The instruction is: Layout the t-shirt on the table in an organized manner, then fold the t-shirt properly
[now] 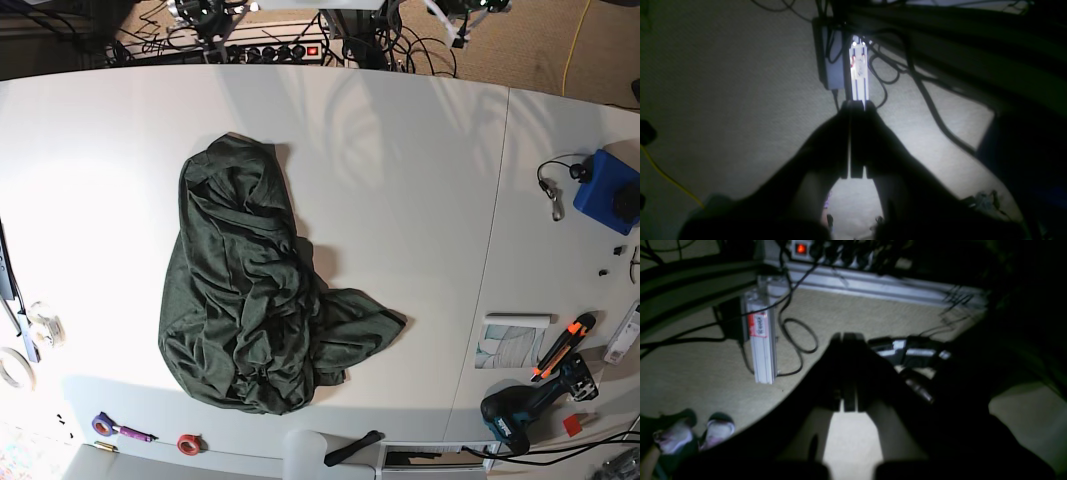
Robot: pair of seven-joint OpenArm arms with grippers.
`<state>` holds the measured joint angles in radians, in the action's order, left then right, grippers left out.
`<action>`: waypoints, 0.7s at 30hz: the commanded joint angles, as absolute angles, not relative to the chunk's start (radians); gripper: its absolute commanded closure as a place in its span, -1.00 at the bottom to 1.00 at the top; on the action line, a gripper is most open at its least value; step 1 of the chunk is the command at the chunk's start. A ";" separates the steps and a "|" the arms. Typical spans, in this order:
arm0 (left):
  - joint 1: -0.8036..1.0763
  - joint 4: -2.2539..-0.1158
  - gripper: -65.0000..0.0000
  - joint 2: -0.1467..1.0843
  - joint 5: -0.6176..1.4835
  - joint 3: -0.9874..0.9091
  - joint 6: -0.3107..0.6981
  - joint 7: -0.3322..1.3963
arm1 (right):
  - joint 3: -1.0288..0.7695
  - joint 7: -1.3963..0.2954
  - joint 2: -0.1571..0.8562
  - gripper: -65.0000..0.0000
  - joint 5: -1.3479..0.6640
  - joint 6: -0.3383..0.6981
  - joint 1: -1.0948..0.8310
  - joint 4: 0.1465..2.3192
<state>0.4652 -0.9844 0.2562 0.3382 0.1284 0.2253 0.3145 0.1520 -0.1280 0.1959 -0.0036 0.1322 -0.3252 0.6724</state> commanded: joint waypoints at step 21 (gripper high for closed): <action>1.054 -1.942 1.00 0.473 0.345 -0.002 0.230 0.364 | 0.116 -0.081 0.359 1.00 -0.049 0.025 -1.053 1.693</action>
